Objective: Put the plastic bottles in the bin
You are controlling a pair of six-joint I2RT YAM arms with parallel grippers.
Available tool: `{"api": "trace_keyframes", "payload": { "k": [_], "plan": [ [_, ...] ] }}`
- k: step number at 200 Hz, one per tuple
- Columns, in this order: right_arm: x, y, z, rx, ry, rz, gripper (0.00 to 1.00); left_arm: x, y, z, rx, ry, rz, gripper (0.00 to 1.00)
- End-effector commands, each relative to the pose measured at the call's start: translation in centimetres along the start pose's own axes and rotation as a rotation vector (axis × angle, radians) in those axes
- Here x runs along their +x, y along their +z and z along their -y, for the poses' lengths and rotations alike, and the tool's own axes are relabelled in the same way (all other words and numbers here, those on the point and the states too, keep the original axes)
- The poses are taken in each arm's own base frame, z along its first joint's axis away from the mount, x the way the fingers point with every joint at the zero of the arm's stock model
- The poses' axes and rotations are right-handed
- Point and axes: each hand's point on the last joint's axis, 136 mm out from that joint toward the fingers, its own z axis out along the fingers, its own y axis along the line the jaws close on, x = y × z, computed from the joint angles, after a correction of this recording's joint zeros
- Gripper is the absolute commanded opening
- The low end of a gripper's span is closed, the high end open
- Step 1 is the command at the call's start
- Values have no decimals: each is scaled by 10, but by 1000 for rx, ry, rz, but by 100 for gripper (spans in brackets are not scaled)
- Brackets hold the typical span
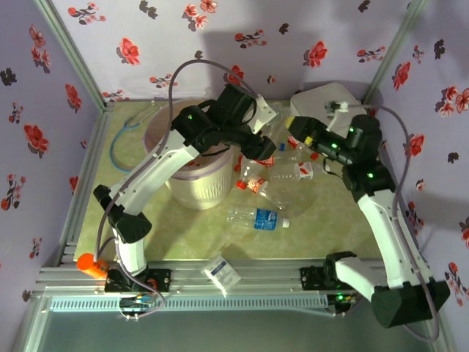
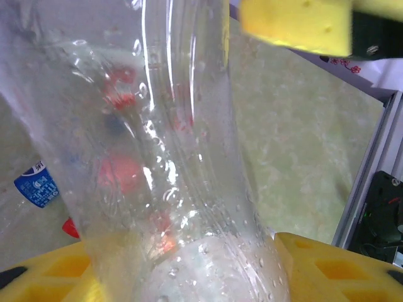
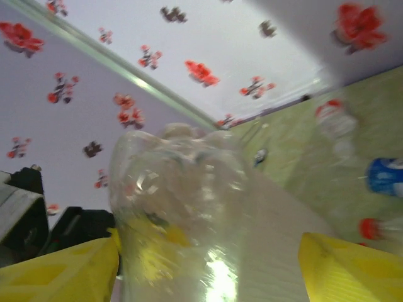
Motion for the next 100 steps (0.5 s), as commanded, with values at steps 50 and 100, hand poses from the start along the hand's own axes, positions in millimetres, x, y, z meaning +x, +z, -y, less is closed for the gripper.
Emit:
{"api": "trace_keyframes", "payload": {
  "k": [50,100],
  "plan": [
    [18,-14,53,174,34,6,99,-43,-78,-8,-51,28,187,50],
    [28,-4,77,216,74,-9,99,-17,-139,-83,-292,-66,196,47]
  ]
}}
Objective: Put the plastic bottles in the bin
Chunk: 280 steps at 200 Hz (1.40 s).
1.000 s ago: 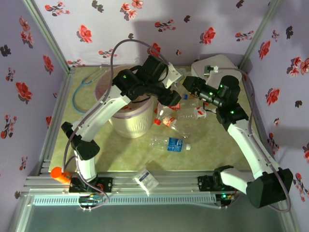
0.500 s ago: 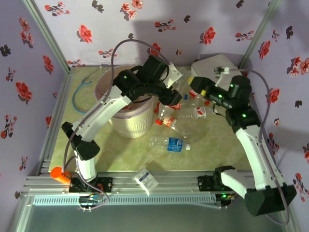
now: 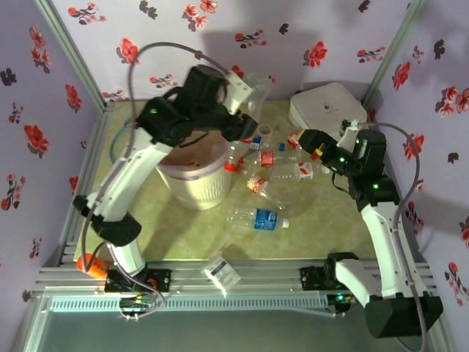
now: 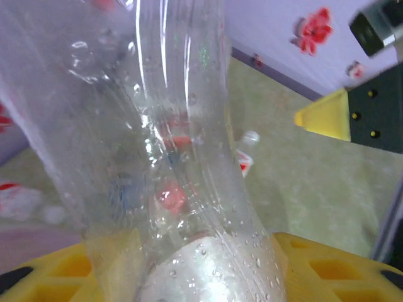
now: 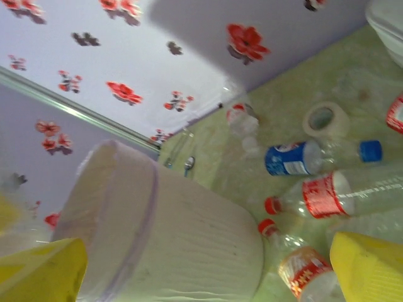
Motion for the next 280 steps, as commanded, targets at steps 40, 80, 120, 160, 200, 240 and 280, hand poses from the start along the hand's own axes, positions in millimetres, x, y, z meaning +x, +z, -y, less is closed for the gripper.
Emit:
{"api": "trace_keyframes", "payload": {
  "k": [40,80,120,160,200,240,280],
  "plan": [
    [9,7,25,59,16,-2,99,40,-47,-107,-310,-102,-49,36],
    [15,14,38,103,35,-36,99,90,-7,-126,-347,-88,-213,15],
    [15,15,48,144,34,-30,99,128,17,-130,-341,-118,-301,0],
    [17,18,56,171,43,-37,99,177,30,-124,-306,-109,-449,0],
    [21,21,63,187,57,-47,99,206,47,-123,-282,-107,-497,3],
    [27,18,69,210,67,-53,99,225,69,-123,-256,-122,-505,6],
    [33,16,85,281,96,-58,99,246,96,-125,-233,-131,-534,22]
  ]
}}
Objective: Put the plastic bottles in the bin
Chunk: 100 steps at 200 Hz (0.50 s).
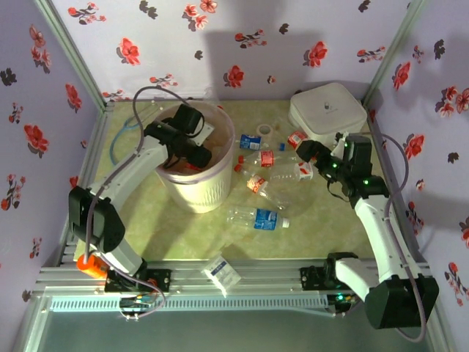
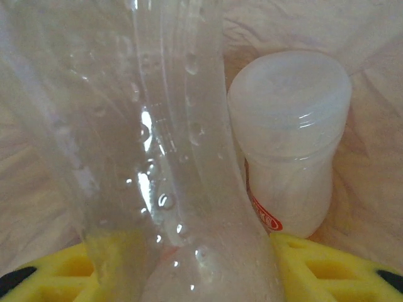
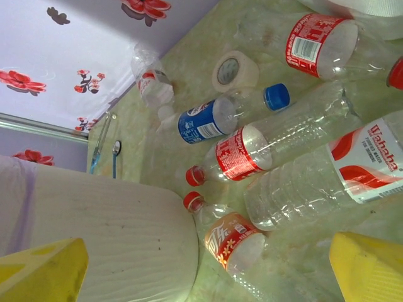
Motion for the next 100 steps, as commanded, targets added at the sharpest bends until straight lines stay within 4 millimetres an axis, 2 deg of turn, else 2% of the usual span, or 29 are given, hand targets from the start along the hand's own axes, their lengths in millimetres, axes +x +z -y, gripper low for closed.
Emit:
{"api": "trace_keyframes", "payload": {
  "k": [1,50,63,73,87,100],
  "plan": [
    [3,-2,16,66,9,10,99,-2,26,5,31,17,-3,23],
    [5,2,35,142,67,25,99,-2,49,-1,-3,17,11,42],
    [6,4,39,152,88,23,99,-3,53,-2,-7,3,14,52],
    [6,6,42,159,103,21,99,-5,53,-3,-8,-6,20,63],
    [8,8,48,181,122,16,99,-8,50,-3,-10,-15,32,76],
    [10,8,57,217,144,11,99,-12,44,-5,-17,-26,46,85]
  ]
}}
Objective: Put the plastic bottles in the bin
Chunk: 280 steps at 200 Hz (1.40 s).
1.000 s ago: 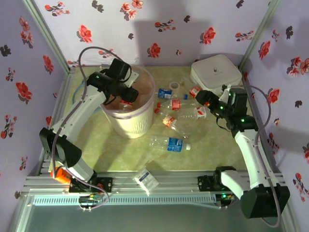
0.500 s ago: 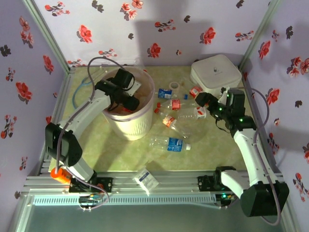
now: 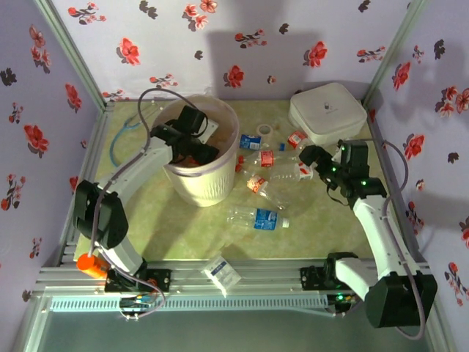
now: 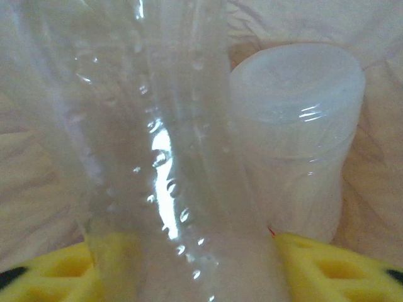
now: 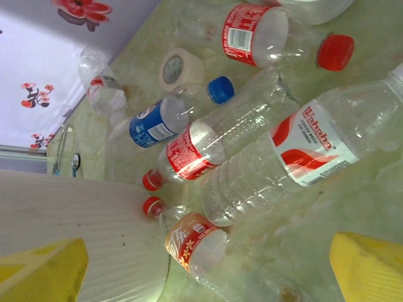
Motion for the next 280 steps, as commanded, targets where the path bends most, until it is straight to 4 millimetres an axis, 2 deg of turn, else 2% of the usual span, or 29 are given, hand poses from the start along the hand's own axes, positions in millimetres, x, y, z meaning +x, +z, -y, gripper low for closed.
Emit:
{"api": "trace_keyframes", "payload": {
  "k": [1,35,114,159,197,222,257,280],
  "plan": [
    [1,4,21,82,63,1,99,13,18,-4,-17,-11,-45,86],
    [2,7,42,148,135,15,99,4,-9,-8,-38,-22,2,100],
    [3,22,105,347,458,102,99,-31,-100,-10,-48,-19,185,100],
    [-7,48,104,352,553,77,99,-35,-124,-3,-21,-5,222,100],
    [-13,71,114,408,604,58,99,-35,-142,0,-20,-4,246,100],
    [-23,84,110,387,620,79,99,-36,-162,2,-18,0,287,100],
    [-23,107,106,363,660,52,99,-39,-187,8,-8,-6,349,100],
    [-23,122,99,368,637,39,99,-41,-195,12,0,-1,378,100]
  ]
}}
